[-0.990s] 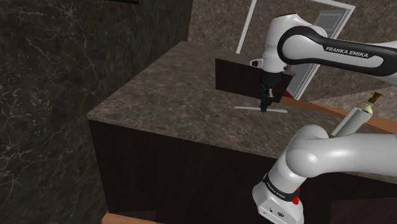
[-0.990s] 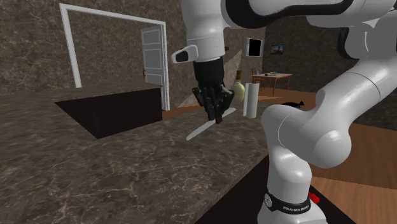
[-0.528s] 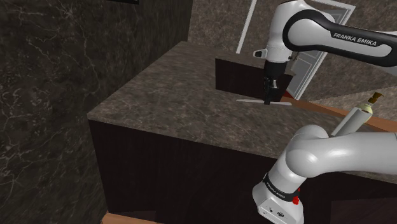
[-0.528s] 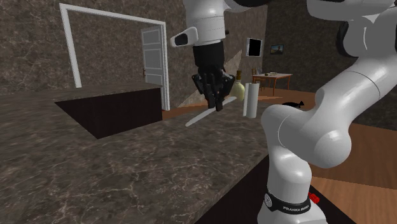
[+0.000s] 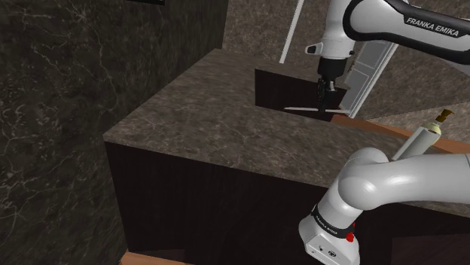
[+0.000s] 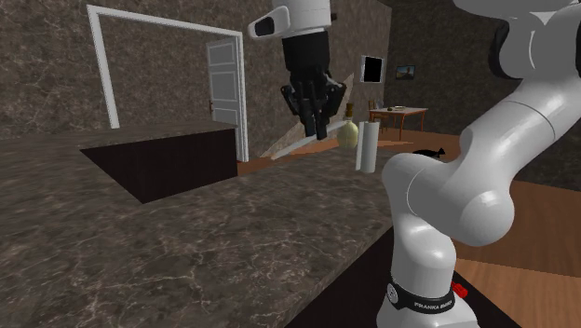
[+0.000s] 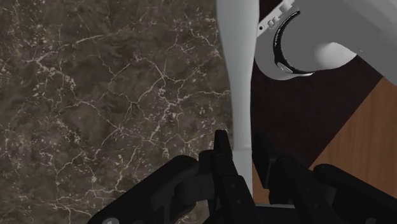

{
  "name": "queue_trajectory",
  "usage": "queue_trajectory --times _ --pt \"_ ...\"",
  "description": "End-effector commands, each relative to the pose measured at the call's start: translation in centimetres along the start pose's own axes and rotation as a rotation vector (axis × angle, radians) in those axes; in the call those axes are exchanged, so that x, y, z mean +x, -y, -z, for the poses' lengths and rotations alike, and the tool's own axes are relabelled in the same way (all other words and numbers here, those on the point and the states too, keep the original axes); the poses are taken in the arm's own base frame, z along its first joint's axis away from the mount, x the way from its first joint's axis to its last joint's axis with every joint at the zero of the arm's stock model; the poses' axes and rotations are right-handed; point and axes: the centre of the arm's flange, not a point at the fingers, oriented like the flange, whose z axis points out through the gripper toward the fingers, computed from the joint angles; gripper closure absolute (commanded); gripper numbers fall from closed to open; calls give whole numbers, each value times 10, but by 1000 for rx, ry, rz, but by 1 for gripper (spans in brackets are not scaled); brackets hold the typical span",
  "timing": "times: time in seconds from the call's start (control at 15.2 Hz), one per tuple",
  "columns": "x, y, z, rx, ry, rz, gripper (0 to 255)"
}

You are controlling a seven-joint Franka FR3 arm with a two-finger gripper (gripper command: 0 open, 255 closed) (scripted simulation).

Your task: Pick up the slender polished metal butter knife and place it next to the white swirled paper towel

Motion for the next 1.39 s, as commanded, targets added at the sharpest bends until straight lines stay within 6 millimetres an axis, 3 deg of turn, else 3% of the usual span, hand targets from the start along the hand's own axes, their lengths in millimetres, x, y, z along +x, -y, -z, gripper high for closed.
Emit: queue_trajectory --times 0.0,0.13,1.32 --pt "-2 1 10 0 0 0 255" --pt "-5 1 21 0 0 0 255" --pt "-236 -25 -25 0 0 0 255"
